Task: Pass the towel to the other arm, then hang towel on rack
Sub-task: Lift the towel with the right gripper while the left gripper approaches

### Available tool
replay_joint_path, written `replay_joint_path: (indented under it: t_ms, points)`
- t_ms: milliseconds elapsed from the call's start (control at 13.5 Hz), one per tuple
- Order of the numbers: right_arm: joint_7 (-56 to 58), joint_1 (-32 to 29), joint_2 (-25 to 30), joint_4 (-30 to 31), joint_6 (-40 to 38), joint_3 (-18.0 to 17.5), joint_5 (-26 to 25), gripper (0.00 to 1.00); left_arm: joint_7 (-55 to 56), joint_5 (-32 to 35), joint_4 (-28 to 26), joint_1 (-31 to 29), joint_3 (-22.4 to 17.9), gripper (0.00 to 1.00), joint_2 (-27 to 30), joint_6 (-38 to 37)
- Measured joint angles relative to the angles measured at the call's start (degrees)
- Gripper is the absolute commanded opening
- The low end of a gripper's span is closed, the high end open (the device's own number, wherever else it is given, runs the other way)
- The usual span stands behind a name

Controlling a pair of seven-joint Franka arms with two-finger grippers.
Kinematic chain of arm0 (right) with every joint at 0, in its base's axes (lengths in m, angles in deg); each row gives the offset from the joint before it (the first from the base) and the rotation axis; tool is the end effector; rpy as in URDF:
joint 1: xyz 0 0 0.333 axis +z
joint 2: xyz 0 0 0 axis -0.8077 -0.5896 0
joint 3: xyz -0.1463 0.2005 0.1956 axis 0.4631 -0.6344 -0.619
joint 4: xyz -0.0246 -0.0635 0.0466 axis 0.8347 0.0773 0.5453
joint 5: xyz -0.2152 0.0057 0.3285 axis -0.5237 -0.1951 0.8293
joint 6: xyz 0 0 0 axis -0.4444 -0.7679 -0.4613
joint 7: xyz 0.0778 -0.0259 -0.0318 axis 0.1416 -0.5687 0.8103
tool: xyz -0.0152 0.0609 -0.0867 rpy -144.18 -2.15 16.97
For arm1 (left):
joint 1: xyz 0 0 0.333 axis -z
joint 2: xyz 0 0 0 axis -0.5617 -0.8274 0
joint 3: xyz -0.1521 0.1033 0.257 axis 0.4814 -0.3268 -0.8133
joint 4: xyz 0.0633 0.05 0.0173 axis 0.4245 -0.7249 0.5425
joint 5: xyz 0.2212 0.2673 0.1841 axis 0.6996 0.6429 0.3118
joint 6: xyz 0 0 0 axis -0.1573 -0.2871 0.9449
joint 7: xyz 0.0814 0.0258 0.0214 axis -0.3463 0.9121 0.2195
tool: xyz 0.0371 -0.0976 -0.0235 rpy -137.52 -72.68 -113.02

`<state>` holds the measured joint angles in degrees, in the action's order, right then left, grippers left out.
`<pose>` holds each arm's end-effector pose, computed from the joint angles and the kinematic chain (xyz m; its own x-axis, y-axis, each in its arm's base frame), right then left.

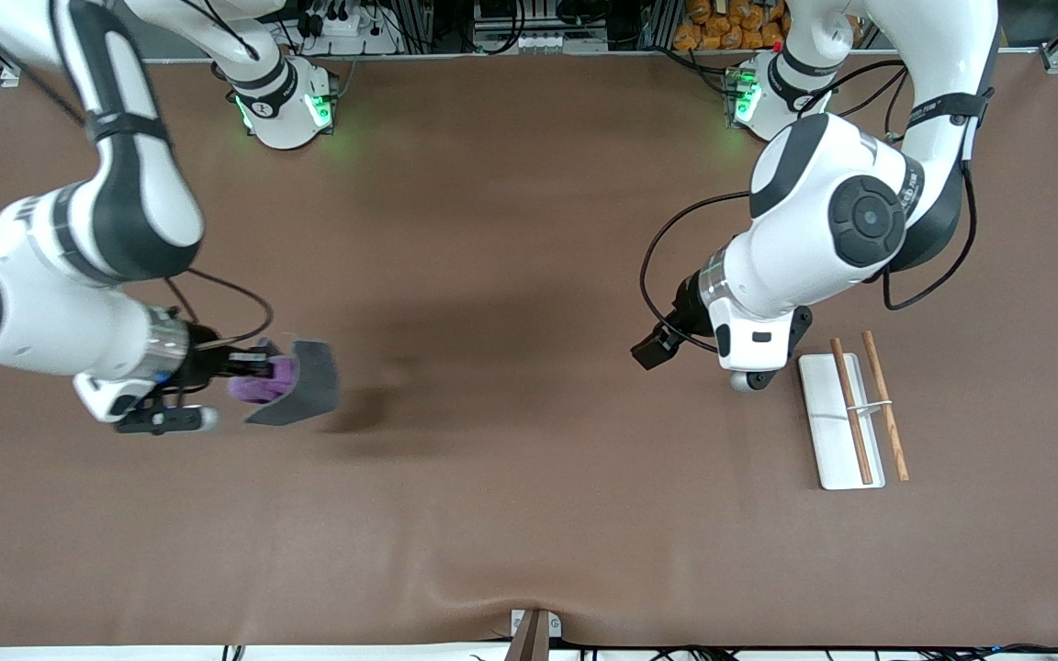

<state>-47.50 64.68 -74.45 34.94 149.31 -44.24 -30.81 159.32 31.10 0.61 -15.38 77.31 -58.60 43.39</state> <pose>0.6529 0.1507 0.4397 0.9941 0.0262 -0.1054 -0.0019 -0.9663 -0.2572 0.6080 -0.3205 0.4775 0.6204 0.7158 -0.3206 0.7802 -0.6052 0.1585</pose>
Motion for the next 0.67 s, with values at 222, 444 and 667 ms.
replay_joint_path:
  t_ms: [222,444,667]
  points:
    - [-2.30,3.47,0.00,-1.35,-0.03,0.01,2.75,0.00,1.56,-5.62,-0.04,-0.10,-0.10,1.00,-0.11,2.40]
    - [-9.61,8.70,0.00,-1.83,1.66,0.02,3.09,0.00,1.56,-11.65,-0.13,0.24,0.04,1.00,-1.41,5.01]
    - [-16.44,13.27,0.00,-2.14,5.68,0.04,3.10,0.00,1.56,-13.98,-0.17,1.54,0.23,1.00,-3.51,9.43]
